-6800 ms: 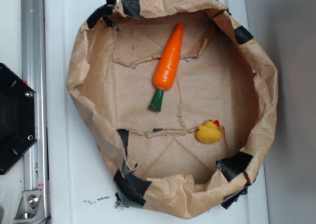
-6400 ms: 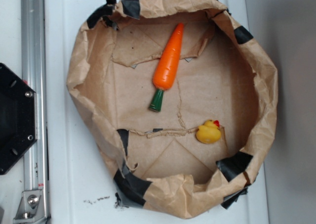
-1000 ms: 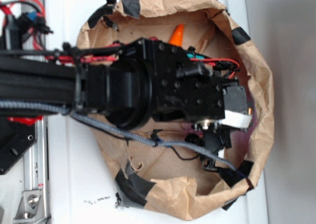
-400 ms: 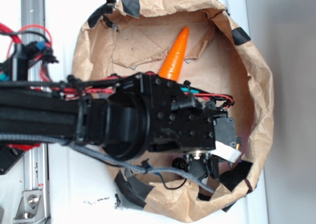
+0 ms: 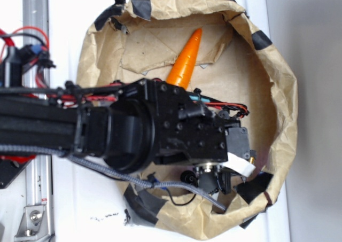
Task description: Grab the yellow duck.
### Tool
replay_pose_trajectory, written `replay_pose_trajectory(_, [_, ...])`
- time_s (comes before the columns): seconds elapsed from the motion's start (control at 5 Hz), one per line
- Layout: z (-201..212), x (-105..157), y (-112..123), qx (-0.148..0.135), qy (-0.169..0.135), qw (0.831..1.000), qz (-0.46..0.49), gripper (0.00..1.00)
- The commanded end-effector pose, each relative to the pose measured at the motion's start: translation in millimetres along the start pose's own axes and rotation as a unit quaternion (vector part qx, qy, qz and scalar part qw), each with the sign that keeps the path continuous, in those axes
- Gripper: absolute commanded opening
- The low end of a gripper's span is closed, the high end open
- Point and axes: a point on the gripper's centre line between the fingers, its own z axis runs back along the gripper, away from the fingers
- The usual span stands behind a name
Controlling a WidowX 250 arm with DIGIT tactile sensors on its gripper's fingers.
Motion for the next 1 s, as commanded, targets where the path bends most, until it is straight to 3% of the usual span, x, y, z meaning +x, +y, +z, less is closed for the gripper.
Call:
replay_pose_trajectory(0.0, [13.5,9.1,3.7,0.008,-0.043,0.999,-0.013,1.00])
replay_pose_trajectory(0.2, [11.0,20.7,6.6,0.027,-0.056,0.998,-0.007,0.76])
replay_pose_trajectory(0.4, [1.5,21.8,11.9,0.036,-0.049,0.998,-0.001,0.00])
replay_pose_trajectory(0.8, [13.9,22.7,19.0,0.030,-0.064,0.997,0.018,0.00])
